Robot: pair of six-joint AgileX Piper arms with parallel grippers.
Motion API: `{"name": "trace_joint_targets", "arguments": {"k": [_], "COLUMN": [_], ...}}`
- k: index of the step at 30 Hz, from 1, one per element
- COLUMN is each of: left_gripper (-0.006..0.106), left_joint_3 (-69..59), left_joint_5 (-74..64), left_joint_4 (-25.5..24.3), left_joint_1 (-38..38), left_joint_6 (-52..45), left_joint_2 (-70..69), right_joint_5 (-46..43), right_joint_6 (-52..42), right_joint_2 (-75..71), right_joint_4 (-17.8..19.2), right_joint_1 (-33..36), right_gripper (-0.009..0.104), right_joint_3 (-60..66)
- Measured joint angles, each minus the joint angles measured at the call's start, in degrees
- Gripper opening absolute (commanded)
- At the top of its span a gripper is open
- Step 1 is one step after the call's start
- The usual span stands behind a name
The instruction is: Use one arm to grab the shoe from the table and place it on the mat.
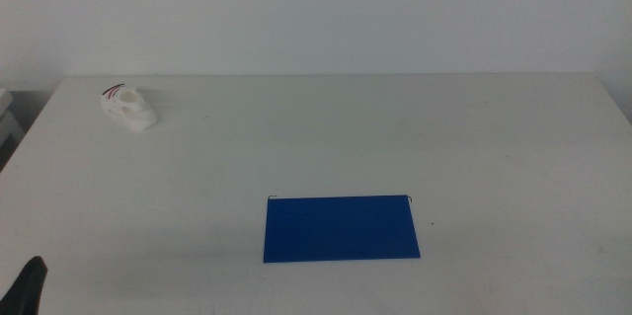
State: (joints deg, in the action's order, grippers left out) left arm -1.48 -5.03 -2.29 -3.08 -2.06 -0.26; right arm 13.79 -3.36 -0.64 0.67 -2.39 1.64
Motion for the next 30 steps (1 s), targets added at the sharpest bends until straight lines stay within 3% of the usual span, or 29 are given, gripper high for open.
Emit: {"name": "trace_joint_targets", "arguments": {"k": [7,19,30], "left_gripper": [0.083,0.083,0.083], "left_joint_3": [12.90,49.99,76.97], "left_joint_5": [-5.67,-22.08,-37.71], "left_joint_4": [0.00,0.00,-1.13], "left_joint_1": [0.00,0.00,0.00], "left_joint_6": [0.00,0.65,11.59], "left_joint_2": [14.42,52.36,78.73], "right_joint_5": [0.00,0.00,0.00], "right_joint_6": [0.00,0.00,0.00], "right_joint_2": [0.00,0.00,0.00], "right_joint_4": [0.00,0.00,0.00], "right_joint_1": [0.00,0.00,0.00], "right_gripper": [0.078,0.078,0.078], "right_joint_3": [0.00,0.00,0.00]}}
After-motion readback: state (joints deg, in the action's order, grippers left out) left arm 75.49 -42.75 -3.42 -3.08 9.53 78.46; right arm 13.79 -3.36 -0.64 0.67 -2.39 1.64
